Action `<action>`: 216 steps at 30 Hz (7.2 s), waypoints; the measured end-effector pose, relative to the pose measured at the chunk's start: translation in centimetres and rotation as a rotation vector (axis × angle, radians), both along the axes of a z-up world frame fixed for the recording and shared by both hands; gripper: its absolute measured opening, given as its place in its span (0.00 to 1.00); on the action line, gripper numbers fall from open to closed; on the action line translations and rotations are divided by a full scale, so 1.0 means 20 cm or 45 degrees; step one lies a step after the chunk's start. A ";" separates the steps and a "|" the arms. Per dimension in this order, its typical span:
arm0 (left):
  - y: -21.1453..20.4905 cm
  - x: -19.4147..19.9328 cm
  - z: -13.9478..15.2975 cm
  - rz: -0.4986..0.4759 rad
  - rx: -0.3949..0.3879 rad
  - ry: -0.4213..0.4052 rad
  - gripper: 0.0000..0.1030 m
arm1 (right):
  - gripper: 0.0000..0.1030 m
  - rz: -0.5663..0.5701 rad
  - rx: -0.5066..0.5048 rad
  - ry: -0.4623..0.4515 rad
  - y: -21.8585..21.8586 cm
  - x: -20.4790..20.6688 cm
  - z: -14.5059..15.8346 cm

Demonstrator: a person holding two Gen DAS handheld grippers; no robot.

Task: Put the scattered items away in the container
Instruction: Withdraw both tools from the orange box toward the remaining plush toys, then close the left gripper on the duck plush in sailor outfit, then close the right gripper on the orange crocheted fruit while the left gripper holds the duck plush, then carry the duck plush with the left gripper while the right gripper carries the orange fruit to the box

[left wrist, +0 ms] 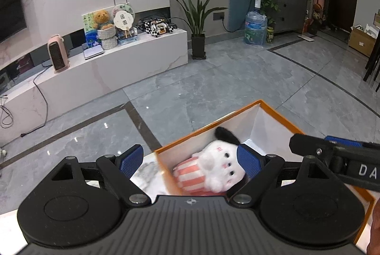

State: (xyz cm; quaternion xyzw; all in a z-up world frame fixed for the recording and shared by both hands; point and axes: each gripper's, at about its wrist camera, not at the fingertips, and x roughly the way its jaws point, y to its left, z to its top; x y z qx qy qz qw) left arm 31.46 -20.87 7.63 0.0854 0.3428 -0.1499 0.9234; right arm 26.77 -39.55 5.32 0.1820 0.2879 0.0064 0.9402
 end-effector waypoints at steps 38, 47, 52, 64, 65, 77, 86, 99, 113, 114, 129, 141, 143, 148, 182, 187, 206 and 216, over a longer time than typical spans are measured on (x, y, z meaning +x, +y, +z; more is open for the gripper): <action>1.19 -0.58 0.18 0.385 0.015 0.012 0.99 | 0.71 0.424 -0.222 -0.047 0.94 -0.23 0.14; 1.40 -0.76 0.13 0.439 0.027 0.053 0.99 | 0.71 0.510 -0.287 -0.044 1.13 -0.29 0.13; 1.50 -0.87 0.08 0.452 0.044 0.093 0.99 | 0.71 0.553 -0.292 -0.041 1.20 -0.31 0.13; 1.68 -1.10 -0.07 0.406 0.097 0.230 0.99 | 0.74 0.606 -0.314 -0.021 1.30 -0.36 0.10; 1.69 -1.11 -0.09 0.404 0.101 0.247 0.99 | 0.75 0.607 -0.317 -0.021 1.30 -0.36 0.09; 1.75 -1.19 -0.32 0.339 0.214 0.411 0.99 | 0.78 0.625 -0.334 -0.006 1.34 -0.36 0.06; 1.73 -1.17 -0.49 0.292 0.345 0.528 0.95 | 0.81 0.623 -0.346 -0.003 1.35 -0.35 0.05; 1.75 -1.17 -0.45 0.297 0.330 0.493 0.52 | 0.82 0.622 -0.361 0.014 1.35 -0.35 0.03; 1.73 -0.99 -0.18 0.436 0.100 0.279 0.51 | 0.82 0.635 -0.397 0.035 1.38 -0.33 -0.01; 1.72 -0.97 -0.17 0.444 0.069 0.266 0.51 | 0.82 0.637 -0.397 0.041 1.38 -0.33 -0.01; 1.76 -0.82 -0.35 0.463 -0.147 0.279 0.50 | 0.72 0.830 -0.581 0.171 1.39 -0.17 -0.35; 1.89 -0.78 -0.40 0.507 -0.257 0.274 0.51 | 0.59 0.905 -0.644 0.177 1.56 -0.06 -0.55; 1.90 -0.77 -0.41 0.506 -0.269 0.277 0.51 | 0.58 0.907 -0.657 0.175 1.57 -0.05 -0.58; 1.91 -0.76 -0.43 0.503 -0.297 0.293 0.50 | 0.55 0.915 -0.678 0.149 1.62 -0.02 -0.61; 1.79 -0.80 -0.28 0.460 -0.251 0.266 0.50 | 0.39 0.883 -0.618 0.210 1.44 -0.16 -0.39; 1.74 -0.81 -0.22 0.447 -0.227 0.250 0.50 | 0.39 0.883 -0.572 0.170 1.39 -0.19 -0.31; 1.47 -0.86 -0.01 0.374 -0.167 0.155 0.45 | 0.39 0.839 -0.436 0.060 1.18 -0.29 -0.05; 1.31 -0.84 0.09 0.308 -0.110 0.113 0.44 | 0.39 0.784 -0.368 -0.009 1.03 -0.32 0.10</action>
